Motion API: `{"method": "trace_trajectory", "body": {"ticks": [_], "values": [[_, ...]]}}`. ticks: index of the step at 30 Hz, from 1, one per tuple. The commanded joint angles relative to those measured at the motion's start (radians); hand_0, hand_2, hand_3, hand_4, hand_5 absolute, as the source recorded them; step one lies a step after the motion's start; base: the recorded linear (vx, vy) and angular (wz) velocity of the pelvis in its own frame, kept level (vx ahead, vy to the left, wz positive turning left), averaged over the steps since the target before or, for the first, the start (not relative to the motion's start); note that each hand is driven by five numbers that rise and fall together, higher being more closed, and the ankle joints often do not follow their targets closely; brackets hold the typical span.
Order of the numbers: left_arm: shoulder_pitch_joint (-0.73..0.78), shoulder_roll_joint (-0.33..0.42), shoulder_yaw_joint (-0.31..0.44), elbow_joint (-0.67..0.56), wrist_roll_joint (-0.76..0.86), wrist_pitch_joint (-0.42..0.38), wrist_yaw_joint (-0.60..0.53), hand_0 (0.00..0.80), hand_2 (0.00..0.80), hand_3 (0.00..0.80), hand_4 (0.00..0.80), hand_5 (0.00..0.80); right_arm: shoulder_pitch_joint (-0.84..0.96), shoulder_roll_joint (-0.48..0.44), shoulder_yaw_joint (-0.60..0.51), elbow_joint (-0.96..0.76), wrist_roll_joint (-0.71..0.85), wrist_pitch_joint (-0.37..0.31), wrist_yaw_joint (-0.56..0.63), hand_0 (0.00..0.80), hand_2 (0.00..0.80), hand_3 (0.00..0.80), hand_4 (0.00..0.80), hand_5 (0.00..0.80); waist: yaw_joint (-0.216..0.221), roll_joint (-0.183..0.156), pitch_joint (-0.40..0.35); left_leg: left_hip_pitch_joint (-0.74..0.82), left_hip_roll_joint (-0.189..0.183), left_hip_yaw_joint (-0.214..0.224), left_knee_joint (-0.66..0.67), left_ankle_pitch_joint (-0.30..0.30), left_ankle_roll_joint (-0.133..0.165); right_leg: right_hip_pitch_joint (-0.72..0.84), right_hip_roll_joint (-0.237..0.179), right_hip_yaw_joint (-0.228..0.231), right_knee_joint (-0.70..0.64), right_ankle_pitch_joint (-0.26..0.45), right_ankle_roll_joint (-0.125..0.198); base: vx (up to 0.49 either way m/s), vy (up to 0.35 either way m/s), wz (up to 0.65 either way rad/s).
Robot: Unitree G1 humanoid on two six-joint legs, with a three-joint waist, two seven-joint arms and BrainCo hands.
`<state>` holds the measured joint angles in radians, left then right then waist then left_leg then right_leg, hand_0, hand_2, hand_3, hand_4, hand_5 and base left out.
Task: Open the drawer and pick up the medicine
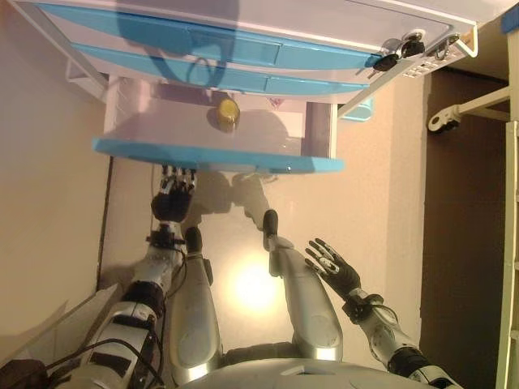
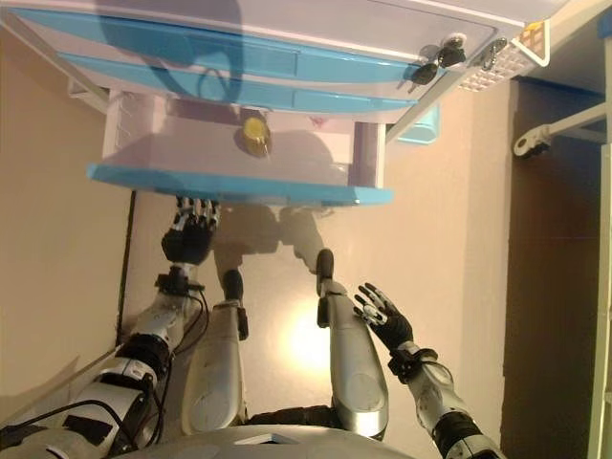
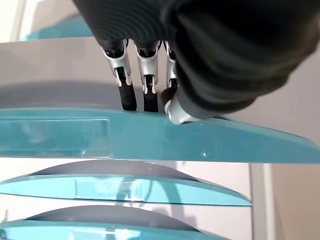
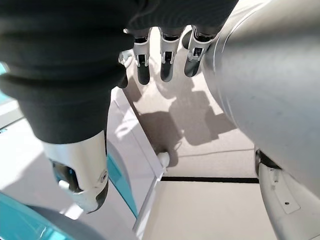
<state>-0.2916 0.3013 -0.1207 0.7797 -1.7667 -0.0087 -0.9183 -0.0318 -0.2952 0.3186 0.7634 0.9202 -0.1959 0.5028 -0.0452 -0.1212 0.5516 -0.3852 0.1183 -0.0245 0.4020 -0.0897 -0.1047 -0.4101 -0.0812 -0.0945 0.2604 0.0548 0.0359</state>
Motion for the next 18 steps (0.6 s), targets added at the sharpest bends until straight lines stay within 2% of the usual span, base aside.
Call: {"method": "trace_trajectory", "body": {"ticks": [1, 10, 16, 18], "values": [[0.092, -0.013, 0.033, -0.05, 0.008, 0.043, -0.133, 0.8, 0.8, 0.8, 0.8, 0.8, 0.131, -0.017, -0.009, -0.078, -0.037, 0.036, -0.007, 0.0, 0.0, 0.0, 0.0, 0.0, 0.034, 0.031, -0.032, -0.031, -0.069, 0.026, -0.026, 0.072, 0.065, 0.065, 0.007, -0.068, 0.057, -0.058, 0.01, 0.025, 0.024, 0.05], [0.27, -0.059, 0.044, 0.002, 0.048, 0.143, -0.158, 0.8, 0.8, 0.8, 0.8, 0.8, 0.159, -0.021, -0.05, -0.11, -0.05, 0.048, -0.031, 0.0, 0.0, 0.0, 0.0, 0.0, 0.078, 0.05, -0.032, 0.015, -0.084, 0.001, -0.053, 0.08, 0.064, 0.113, -0.01, -0.099, 0.055, -0.073, 0.008, 0.022, 0.018, 0.11], [0.353, -0.071, 0.025, 0.024, 0.07, 0.229, -0.127, 0.8, 0.8, 0.8, 0.8, 0.8, 0.17, -0.024, -0.063, -0.097, -0.044, 0.038, -0.035, 0.0, 0.0, 0.0, 0.0, 0.0, 0.108, 0.066, -0.032, 0.041, -0.091, -0.015, -0.081, 0.086, 0.067, 0.14, -0.022, -0.129, 0.05, -0.079, 0.009, 0.014, 0.011, 0.1], [0.364, -0.07, 0.027, 0.049, 0.076, 0.256, -0.077, 0.8, 0.8, 0.8, 0.8, 0.8, 0.168, -0.024, -0.064, -0.082, -0.035, 0.033, -0.03, 0.0, 0.0, 0.0, 0.0, 0.0, 0.115, 0.067, -0.032, 0.041, -0.092, -0.021, -0.079, 0.084, 0.068, 0.142, -0.023, -0.136, 0.053, -0.082, 0.008, 0.006, -0.008, 0.18]]}}
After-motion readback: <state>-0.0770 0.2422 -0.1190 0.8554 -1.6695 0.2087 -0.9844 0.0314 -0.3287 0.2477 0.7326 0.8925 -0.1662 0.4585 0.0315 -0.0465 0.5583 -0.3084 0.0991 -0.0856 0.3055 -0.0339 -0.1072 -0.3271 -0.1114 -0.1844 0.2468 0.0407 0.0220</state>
